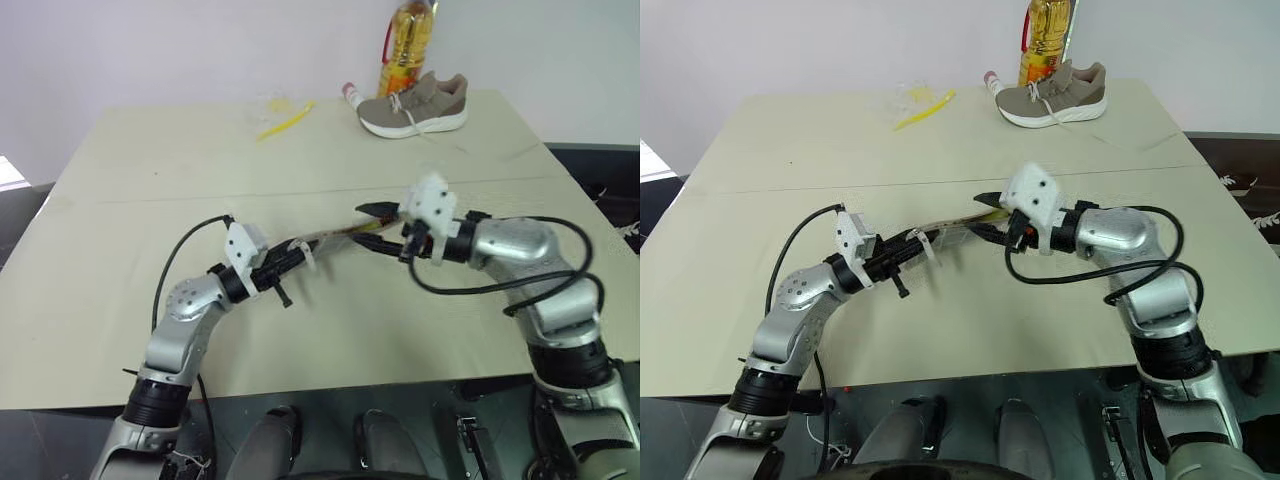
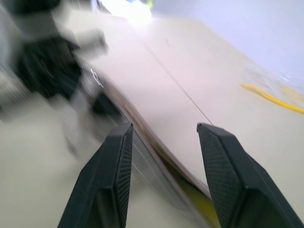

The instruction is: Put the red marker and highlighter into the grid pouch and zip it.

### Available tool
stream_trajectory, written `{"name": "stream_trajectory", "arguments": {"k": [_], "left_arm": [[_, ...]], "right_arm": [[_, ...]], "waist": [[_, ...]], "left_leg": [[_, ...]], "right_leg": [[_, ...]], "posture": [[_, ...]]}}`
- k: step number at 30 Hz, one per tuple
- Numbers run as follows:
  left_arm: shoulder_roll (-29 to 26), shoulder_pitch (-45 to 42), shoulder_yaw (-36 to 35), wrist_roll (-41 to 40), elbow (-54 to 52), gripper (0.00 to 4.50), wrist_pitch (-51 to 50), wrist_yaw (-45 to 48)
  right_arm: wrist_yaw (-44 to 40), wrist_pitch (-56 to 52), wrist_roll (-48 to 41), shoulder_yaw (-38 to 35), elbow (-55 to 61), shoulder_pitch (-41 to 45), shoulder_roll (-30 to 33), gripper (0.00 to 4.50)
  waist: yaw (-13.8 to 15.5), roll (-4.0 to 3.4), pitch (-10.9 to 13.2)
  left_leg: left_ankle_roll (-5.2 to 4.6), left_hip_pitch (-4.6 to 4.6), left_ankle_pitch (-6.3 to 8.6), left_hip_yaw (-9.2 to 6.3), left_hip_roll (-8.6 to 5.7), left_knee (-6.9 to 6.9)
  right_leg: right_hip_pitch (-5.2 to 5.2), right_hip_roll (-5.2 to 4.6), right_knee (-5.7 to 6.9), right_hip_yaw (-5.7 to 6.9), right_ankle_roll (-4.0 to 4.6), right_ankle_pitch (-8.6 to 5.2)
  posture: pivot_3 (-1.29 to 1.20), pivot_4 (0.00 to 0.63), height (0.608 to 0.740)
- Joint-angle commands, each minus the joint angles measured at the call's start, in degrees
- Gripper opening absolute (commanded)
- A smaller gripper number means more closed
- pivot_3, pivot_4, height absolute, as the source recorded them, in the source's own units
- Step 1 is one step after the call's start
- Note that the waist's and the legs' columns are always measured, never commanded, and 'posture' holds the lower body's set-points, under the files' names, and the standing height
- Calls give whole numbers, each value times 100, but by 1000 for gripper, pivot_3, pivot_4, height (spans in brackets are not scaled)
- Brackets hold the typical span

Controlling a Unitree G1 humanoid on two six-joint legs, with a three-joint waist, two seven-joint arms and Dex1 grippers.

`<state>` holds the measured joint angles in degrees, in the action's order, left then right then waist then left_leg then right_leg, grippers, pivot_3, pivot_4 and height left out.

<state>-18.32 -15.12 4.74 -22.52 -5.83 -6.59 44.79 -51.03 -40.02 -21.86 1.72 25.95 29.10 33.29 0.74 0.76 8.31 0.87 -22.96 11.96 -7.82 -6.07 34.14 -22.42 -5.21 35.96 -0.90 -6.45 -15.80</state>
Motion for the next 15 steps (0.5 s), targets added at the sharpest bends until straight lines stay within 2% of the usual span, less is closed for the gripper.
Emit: {"name": "stream_trajectory", "arguments": {"k": [1, 9, 12, 15], "left_arm": [[82, -167, -168, -216, -68, 0, -114, -49], [302, -346, -153, -122, -2, 0, -134, -194], [344, -322, -145, -97, -30, 0, -127, -222], [369, -307, -153, -92, -63, 0, -123, -264]], "right_arm": [[424, -920, -753, -87, 642, 15, -281, 2315], [1602, -1818, -875, 592, 619, -54, -1219, 2315], [1858, -1925, -815, 698, 469, 14, -1357, 1471], [2017, -1959, -742, 784, 340, 83, -1359, 32]], "waist": [[-9, 0, 0], [-5, 0, -1], [-2, 0, -1], [-6, 0, -1]], "left_leg": [[0, 0, 0, 0, 0, 0], [0, -1, 0, 1, -2, 0], [0, 0, 0, 1, -3, 0], [0, 1, 0, 1, -4, 1]], "right_leg": [[-1, 0, 1, 0, 0, 0], [-3, -2, 4, -1, 0, 0], [-3, -2, 5, -1, 0, 0], [-3, -2, 5, 0, 0, 0]], "posture": [[0, 150, 740], [0, 150, 740], [0, 150, 740], [0, 150, 740]]}}
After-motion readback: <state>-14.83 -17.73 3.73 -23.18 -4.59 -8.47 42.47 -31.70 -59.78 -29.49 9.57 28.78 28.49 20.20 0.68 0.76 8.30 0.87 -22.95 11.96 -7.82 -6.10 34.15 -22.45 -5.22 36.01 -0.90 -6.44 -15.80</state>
